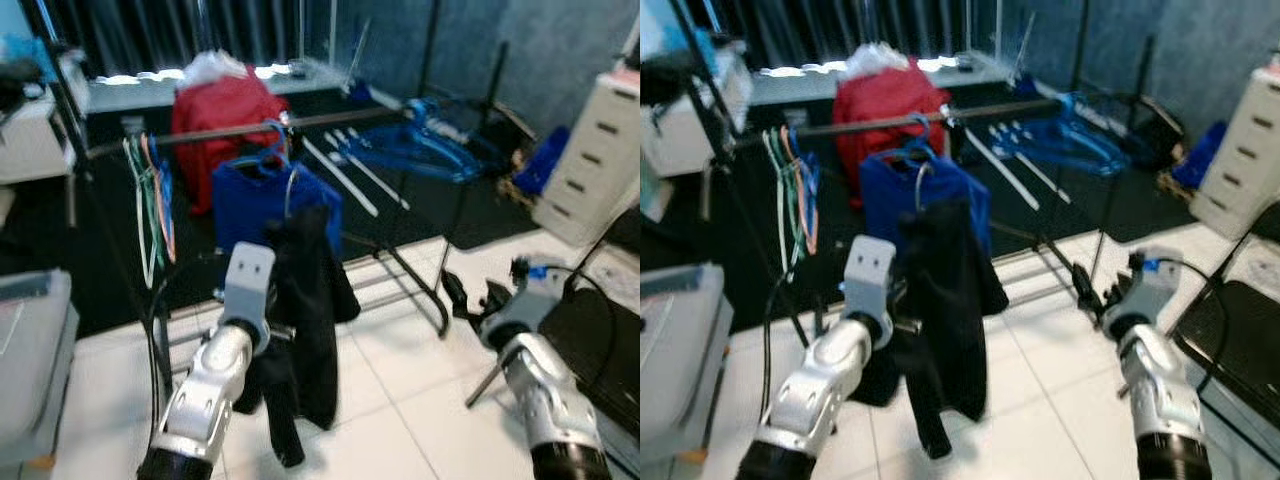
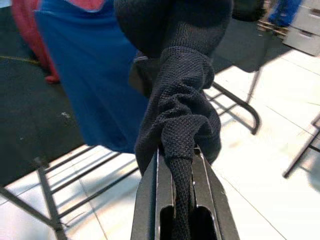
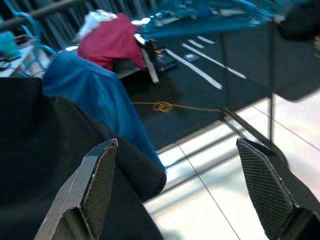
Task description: Hang hanger
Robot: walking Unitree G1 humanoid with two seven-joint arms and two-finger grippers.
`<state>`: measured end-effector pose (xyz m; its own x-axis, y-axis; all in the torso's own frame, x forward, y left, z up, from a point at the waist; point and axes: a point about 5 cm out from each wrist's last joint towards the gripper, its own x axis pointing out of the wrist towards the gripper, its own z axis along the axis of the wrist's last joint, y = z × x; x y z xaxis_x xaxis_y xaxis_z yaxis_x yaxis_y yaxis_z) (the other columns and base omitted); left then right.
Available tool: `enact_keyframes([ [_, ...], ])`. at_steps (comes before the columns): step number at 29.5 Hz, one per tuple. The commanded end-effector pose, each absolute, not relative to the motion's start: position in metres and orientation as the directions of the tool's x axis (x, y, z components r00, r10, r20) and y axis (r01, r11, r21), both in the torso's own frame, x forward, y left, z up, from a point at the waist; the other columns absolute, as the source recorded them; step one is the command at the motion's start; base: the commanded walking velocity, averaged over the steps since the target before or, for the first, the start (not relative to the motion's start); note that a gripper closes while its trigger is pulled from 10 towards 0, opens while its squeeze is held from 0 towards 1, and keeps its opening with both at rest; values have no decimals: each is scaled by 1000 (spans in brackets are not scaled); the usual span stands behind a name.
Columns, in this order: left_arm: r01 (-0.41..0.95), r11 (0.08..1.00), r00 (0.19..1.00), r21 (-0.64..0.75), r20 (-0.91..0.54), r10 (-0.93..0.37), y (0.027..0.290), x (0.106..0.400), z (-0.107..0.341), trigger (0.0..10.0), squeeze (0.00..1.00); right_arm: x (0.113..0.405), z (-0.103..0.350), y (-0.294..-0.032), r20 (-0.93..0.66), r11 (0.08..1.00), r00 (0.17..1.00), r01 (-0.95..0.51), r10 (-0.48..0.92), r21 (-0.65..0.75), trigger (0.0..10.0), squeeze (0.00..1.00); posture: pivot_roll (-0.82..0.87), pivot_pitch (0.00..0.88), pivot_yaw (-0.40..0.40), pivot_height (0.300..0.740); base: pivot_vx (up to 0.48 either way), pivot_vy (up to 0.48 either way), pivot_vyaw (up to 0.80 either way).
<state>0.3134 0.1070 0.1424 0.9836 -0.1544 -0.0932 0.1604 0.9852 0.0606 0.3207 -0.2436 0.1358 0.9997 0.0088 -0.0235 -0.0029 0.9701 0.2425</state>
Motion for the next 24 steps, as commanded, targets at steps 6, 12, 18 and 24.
enact_keyframes([
  [6,3,998,993,60,-115,4,129,317,149,10000,0,322,134,-237,-26,966,999,-23,30,257,10000,0,-88,0,-24,740,480,0,0],
  [12,14,999,991,35,-133,-9,123,319,148,10000,0,322,135,-234,-19,966,999,-35,41,254,10000,0,-91,0,-23,740,454,0,0],
  [18,47,999,990,27,-134,-43,113,320,148,10000,0,322,135,-234,-19,963,999,-28,35,267,10000,0,-92,0,-24,740,455,0,0],
  [24,8,1000,993,-3,-115,-9,109,327,157,10000,0,322,135,-234,-26,964,999,-20,28,264,10000,0,-97,0,-24,740,453,0,0],
])
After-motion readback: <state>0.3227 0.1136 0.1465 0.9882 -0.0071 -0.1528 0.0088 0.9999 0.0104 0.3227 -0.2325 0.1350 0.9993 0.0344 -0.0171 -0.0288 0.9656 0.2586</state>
